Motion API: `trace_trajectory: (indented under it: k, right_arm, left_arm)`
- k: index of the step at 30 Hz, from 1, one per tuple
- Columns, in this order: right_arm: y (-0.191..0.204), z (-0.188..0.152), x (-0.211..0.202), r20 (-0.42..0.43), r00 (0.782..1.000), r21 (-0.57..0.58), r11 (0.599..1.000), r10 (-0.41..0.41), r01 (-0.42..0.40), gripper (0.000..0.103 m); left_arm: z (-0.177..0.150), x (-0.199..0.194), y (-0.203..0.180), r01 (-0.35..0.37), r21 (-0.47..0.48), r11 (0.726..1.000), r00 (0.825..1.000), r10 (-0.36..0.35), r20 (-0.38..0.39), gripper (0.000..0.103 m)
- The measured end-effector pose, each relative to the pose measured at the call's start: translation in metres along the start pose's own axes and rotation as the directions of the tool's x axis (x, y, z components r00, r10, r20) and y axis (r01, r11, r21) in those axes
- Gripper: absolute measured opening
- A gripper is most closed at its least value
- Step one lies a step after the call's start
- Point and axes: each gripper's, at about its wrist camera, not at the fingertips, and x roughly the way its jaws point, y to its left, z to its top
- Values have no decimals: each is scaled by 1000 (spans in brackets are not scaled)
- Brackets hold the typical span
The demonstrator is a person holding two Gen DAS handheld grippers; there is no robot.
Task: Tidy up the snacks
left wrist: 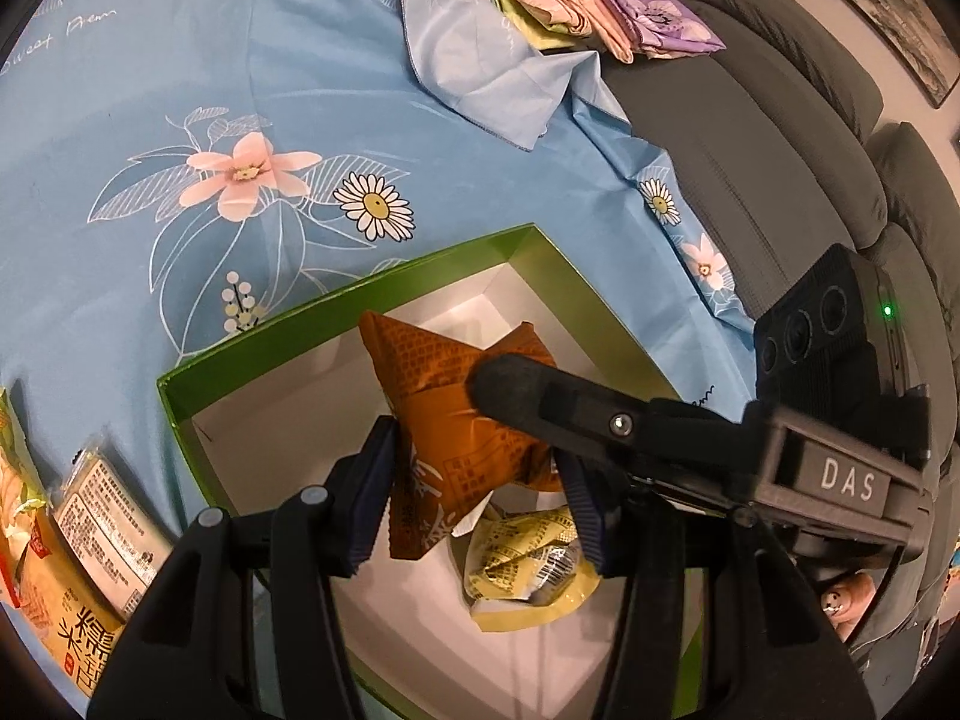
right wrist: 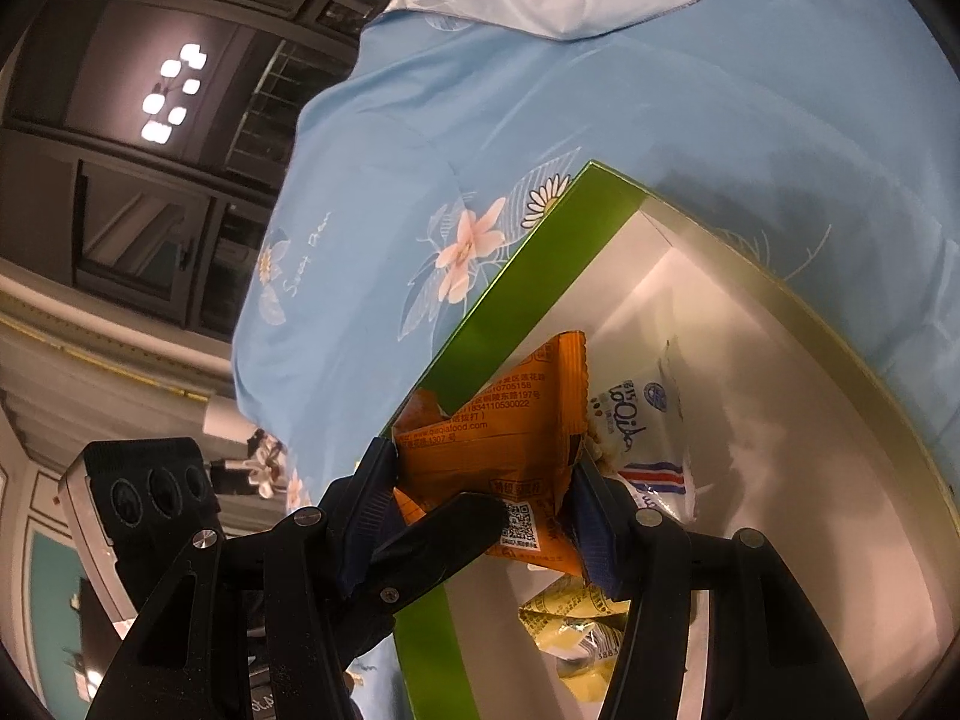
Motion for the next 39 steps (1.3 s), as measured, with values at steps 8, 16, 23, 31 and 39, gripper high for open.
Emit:
trace_trajectory:
  k: [8,16,23,31,39]
  right_arm:
    - [-3,0,-1,8,1000,16,1000,-7,7,58]
    - [0,-1,-2,20,999,9,1000,-28,28,58]
    - [6,-3,-7,45,997,-17,998,-65,66,58]
    - [8,-2,-14,86,990,-36,993,-108,112,63]
    - [21,-9,-31,139,985,-75,991,-104,115,70]
  left_arm:
    - [0,1,2,-14,-17,1000,1000,14,0,57]
    - [0,-1,2,-31,-27,999,999,31,11,62]
    - [0,-6,0,-55,-13,998,998,56,22,62]
    - [0,-19,3,-95,-18,995,994,96,51,67]
    - [-9,-54,13,-111,-45,993,989,115,97,79]
